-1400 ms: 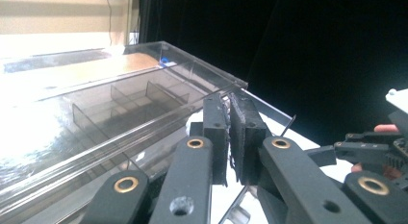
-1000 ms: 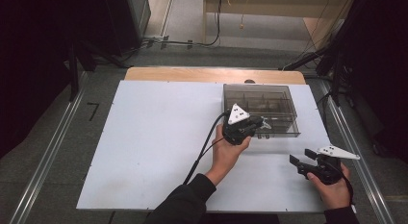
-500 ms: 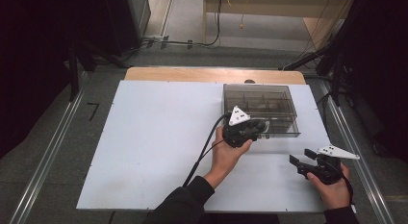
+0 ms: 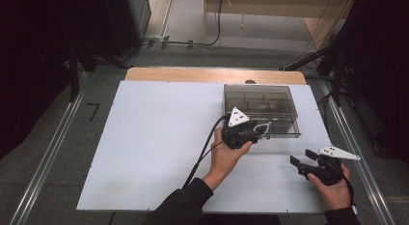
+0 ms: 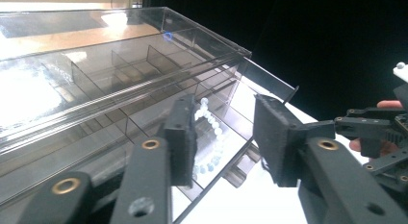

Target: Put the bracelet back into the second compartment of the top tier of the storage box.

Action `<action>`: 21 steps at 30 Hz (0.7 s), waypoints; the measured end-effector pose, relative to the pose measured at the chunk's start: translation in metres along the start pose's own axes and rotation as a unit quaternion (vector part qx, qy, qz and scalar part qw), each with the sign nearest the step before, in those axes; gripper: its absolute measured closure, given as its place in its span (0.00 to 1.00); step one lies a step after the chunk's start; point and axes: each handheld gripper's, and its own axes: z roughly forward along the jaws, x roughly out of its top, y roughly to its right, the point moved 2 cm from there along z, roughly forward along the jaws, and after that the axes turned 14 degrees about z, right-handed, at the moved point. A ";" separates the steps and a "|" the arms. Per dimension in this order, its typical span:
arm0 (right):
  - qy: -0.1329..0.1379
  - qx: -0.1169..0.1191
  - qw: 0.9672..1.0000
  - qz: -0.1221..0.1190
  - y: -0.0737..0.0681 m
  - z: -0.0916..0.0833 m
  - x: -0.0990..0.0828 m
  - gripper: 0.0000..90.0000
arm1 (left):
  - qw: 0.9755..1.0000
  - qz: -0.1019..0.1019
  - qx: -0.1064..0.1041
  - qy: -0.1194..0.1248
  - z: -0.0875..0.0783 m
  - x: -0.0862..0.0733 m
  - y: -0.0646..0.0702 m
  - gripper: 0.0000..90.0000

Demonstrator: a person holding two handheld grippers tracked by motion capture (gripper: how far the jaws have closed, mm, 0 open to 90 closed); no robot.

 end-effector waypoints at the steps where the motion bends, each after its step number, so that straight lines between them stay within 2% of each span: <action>1: 0.000 0.000 1.000 0.000 0.000 0.000 0.000 0.30 | 1.000 0.000 0.001 0.000 0.000 0.000 0.000 0.65; 8: 0.001 0.000 1.000 -0.001 0.000 0.000 0.000 0.30 | 1.000 0.002 0.015 0.000 -0.005 0.002 0.003 0.51; 13: 0.001 -0.001 1.000 -0.001 0.000 0.000 0.000 0.30 | 0.999 0.009 0.039 -0.009 -0.009 0.001 0.003 0.39; 21: 0.001 -0.002 1.000 -0.001 0.000 -0.001 0.000 0.30 | 0.998 0.013 0.065 -0.015 -0.017 -0.001 -0.002 0.30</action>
